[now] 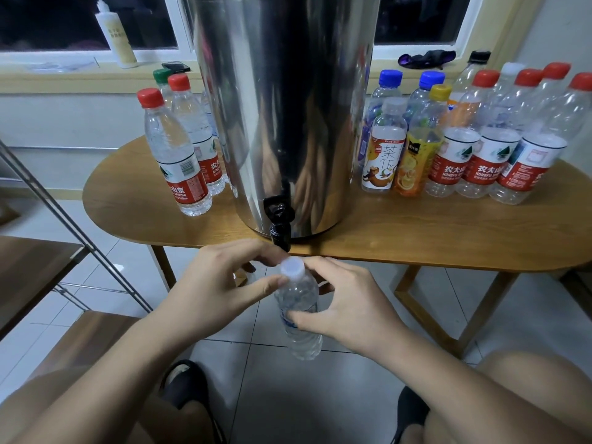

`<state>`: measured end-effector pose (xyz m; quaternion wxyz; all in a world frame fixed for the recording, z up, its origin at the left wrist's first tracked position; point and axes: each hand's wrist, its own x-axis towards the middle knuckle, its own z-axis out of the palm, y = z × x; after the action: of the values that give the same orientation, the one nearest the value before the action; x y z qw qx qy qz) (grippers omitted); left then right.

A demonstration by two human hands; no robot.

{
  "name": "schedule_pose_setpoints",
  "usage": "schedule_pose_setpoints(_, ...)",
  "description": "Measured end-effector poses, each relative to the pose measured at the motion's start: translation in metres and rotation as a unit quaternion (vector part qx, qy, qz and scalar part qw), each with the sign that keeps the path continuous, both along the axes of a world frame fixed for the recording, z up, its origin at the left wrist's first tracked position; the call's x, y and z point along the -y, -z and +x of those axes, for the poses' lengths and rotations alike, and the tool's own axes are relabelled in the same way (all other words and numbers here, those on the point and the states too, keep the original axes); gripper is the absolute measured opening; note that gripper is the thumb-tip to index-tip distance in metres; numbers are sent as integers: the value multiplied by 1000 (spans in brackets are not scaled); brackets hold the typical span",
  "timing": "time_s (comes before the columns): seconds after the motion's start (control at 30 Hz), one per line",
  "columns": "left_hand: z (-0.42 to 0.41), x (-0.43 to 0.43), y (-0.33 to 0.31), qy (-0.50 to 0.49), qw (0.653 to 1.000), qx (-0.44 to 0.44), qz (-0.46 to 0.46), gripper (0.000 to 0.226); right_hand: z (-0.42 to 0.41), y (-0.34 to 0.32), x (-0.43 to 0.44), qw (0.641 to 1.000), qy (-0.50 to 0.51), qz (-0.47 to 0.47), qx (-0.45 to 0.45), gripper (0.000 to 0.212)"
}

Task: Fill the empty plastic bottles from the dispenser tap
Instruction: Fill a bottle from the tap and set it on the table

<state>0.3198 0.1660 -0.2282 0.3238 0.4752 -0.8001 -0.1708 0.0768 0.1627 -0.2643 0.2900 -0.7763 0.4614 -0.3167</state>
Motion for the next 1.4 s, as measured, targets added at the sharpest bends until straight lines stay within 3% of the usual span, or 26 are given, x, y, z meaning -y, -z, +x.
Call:
schedule_pose_setpoints(0.13, 10, 1, 10, -1, 998, 3, 68, 29, -9, -10, 0, 999, 14, -10, 48, 63)
schedule_pose_setpoints(0.27, 7, 0, 30, 32, 989, 45, 138, 63, -12, -17, 1, 995, 32, -19, 88, 63)
schedule_pose_setpoints(0.33, 1, -2, 37, 24, 989, 32, 143, 69, -11, -20, 2, 993, 36, -23, 108, 64)
schedule_pose_setpoints(0.5, -17, -8, 41, 8, 988, -27, 150, 67, -11, -26, 1, 985, 28, -20, 168, 62)
schedule_pose_setpoints(0.73, -25, -13, 37, -2, 988, -57, 143, 49, -15, -26, -1, 985, 10, -11, 171, 65)
schedule_pose_setpoints(0.93, -34, -17, 34, -13, 986, -124, 114, 53, -16, -32, -4, 979, 14, -11, 203, 65)
schedule_pose_setpoints(1.23, -15, -17, 10, 0, 989, -133, 57, 62, -21, -40, 0, 963, -36, 19, 266, 64)
schedule_pose_setpoints(1.4, 2, -12, -2, -7, 969, -248, 11, 65, -26, -34, 8, 953, 3, 29, 302, 45)
